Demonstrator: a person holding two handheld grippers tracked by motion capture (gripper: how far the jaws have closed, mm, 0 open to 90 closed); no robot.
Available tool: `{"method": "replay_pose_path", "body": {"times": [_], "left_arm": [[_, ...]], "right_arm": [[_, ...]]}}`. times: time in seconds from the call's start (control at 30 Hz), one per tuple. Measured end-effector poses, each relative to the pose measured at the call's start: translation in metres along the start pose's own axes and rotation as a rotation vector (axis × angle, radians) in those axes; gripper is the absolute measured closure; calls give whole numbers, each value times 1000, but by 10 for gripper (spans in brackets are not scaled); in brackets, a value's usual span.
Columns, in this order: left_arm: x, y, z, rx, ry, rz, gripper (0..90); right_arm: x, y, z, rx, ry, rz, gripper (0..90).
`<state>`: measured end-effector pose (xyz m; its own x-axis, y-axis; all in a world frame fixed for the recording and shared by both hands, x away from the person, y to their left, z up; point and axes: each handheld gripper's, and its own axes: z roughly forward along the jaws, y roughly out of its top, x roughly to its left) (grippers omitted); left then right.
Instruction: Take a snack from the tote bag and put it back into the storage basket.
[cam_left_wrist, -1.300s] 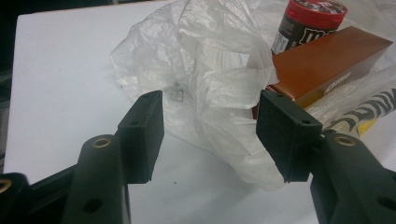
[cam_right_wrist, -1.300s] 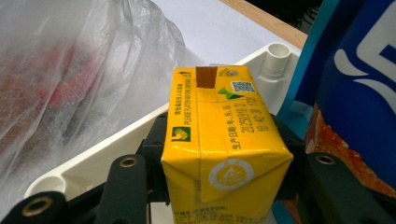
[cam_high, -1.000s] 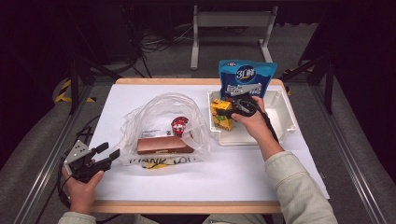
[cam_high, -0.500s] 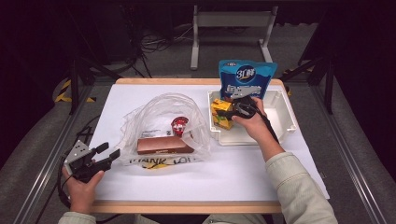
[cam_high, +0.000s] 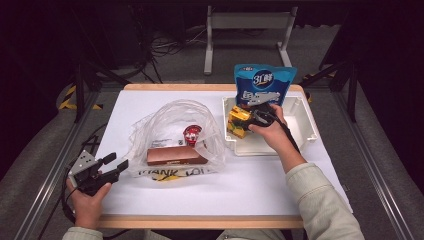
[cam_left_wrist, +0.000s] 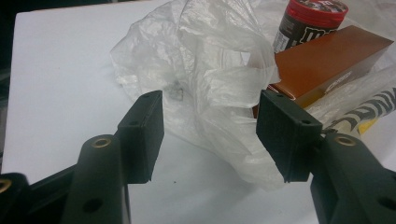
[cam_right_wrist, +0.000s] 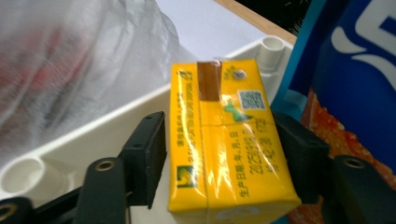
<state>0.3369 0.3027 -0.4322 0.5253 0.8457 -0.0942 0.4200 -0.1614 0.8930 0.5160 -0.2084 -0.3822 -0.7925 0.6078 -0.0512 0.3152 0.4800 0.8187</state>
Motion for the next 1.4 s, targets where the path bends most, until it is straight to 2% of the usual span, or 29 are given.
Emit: {"method": "replay_pose_path", "body": {"times": [0.13,0.27,0.47,0.63,0.77,1.0,1.1,1.4], "left_arm": [[0,0,0,-1,1,0,418],[0,0,0,2,1,0,418],[0,0,0,1,1,4,418],[-1,0,1,-1,1,1,418],[-1,0,1,-1,1,1,418],[-1,0,0,0,0,4,418],[-1,0,1,-1,0,1,418],[-1,0,1,5,1,4,418]], "right_arm": [[3,7,-7,-12,-11,-29,392],[3,11,-13,-36,-8,-29,383],[7,18,-27,-68,-19,-64,392],[13,25,-41,-87,-16,-87,499],[19,28,-49,-84,-9,-115,653],[30,27,-51,-25,33,-152,888],[33,22,-47,21,46,-167,900],[35,10,-38,74,54,-165,900]]}}
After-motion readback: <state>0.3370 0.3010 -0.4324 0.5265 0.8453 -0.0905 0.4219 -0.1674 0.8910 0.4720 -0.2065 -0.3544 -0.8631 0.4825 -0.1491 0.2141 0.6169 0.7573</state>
